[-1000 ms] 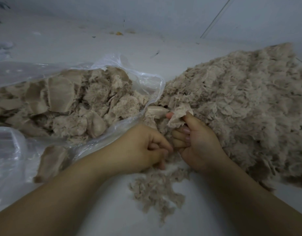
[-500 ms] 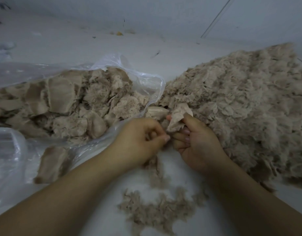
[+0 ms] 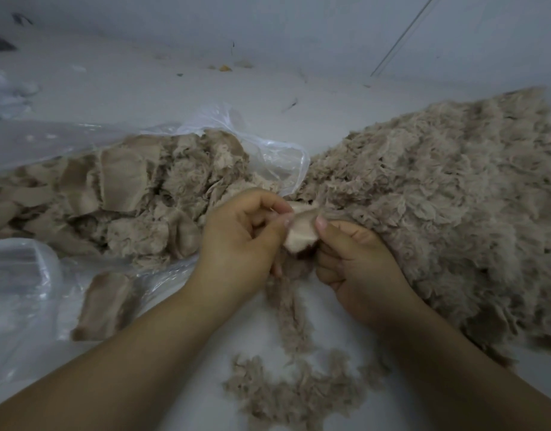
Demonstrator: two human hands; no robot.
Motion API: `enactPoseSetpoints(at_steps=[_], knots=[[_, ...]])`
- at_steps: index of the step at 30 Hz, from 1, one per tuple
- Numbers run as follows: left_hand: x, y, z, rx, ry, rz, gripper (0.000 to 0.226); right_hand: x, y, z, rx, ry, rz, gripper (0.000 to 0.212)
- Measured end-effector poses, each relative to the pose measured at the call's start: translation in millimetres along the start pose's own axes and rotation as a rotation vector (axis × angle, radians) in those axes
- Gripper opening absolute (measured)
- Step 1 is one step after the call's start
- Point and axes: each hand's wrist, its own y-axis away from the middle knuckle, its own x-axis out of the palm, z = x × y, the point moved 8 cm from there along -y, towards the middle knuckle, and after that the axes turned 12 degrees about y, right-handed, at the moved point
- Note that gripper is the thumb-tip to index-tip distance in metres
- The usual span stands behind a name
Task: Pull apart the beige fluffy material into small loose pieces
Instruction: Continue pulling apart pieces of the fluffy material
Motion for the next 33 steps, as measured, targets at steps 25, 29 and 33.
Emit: enactPoseSetpoints(at_steps=[25, 29, 33], knots=[[1.6, -19.6, 26.7, 0.011, -0.767, 0.099, 0.020, -0.1, -1.6, -6.8, 0.093, -0.029, -0.025, 0.038], [8.4, -19.2, 21.7, 0.082, -0.496, 0.096, 0.013, 0.2, -1.7, -7.8, 0.105, -0.033, -0.008, 0.026], [24.5, -10.2, 11.5, 0.109, -0.250, 0.225, 0.028, 1.6, -3.1, -8.1, 0.113, -0.034, 0.011, 0.030]])
